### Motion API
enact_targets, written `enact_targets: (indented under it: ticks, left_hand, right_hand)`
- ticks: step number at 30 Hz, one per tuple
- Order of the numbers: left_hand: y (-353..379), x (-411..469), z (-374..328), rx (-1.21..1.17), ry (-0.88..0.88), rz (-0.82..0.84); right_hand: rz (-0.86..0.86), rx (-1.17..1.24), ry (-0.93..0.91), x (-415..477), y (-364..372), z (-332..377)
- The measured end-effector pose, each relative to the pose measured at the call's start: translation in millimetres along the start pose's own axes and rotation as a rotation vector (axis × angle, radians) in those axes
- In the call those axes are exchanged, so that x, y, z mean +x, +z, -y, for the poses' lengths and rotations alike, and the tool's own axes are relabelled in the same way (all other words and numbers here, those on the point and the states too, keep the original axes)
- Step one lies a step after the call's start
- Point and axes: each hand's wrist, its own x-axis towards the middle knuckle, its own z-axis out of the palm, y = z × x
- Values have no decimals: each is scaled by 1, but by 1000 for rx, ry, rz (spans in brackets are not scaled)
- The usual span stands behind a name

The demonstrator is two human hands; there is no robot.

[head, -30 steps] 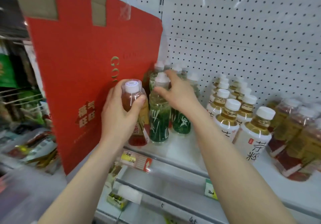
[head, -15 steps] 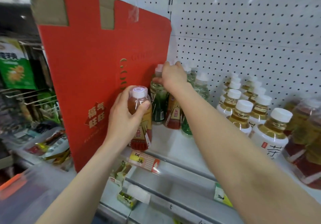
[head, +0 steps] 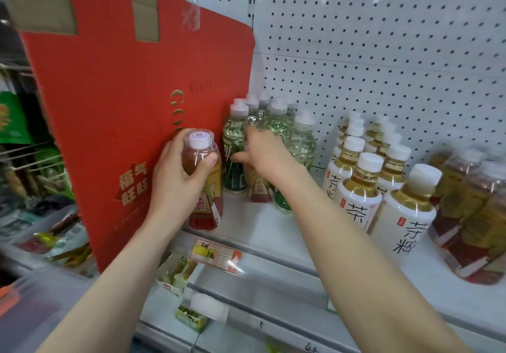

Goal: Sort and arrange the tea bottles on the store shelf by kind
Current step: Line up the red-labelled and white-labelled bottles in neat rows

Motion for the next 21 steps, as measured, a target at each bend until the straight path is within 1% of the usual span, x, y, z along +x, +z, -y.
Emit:
enact_targets:
  ticks: [2, 5, 7, 13, 14, 15, 17, 18, 19, 20, 21]
  left_hand:
    - [0, 1, 2, 7, -7, 4]
    - [3, 4, 5, -4, -8, 13]
    - [7, 6, 6, -13, -12, 20]
    - [25, 7, 9, -40, -48, 65]
    - [28, 7, 10, -38, -56, 79]
    - [30, 7, 12, -37, -62, 93]
    - [33, 9, 15, -39, -69, 103]
    - [35, 10, 16, -42, -72, 104]
    - [35, 12, 17, -45, -73, 108]
    - [36, 14, 18, -45, -73, 115]
    - [36, 15, 17, -40, -73, 125]
  right_hand:
    - [29, -55, -43, -14, -11, -3]
    - [132, -97, -66, -36, -39, -8]
    - [175, -135, -47, -46, -51, -15]
    - [214, -208, 5, -57, -59, -41]
    - [192, -172, 8, -57, -60, -43]
    - [114, -118, 12, -55, -63, -45]
    - [-187, -42, 55, -43, -72, -50]
    - [-309, -33, 104, -35, -77, -53]
    - [-342, -38, 176, -29, -83, -54]
    - [-276, -48, 259, -24, -87, -55]
    - [-147, -61, 331, -19, -90, -54]
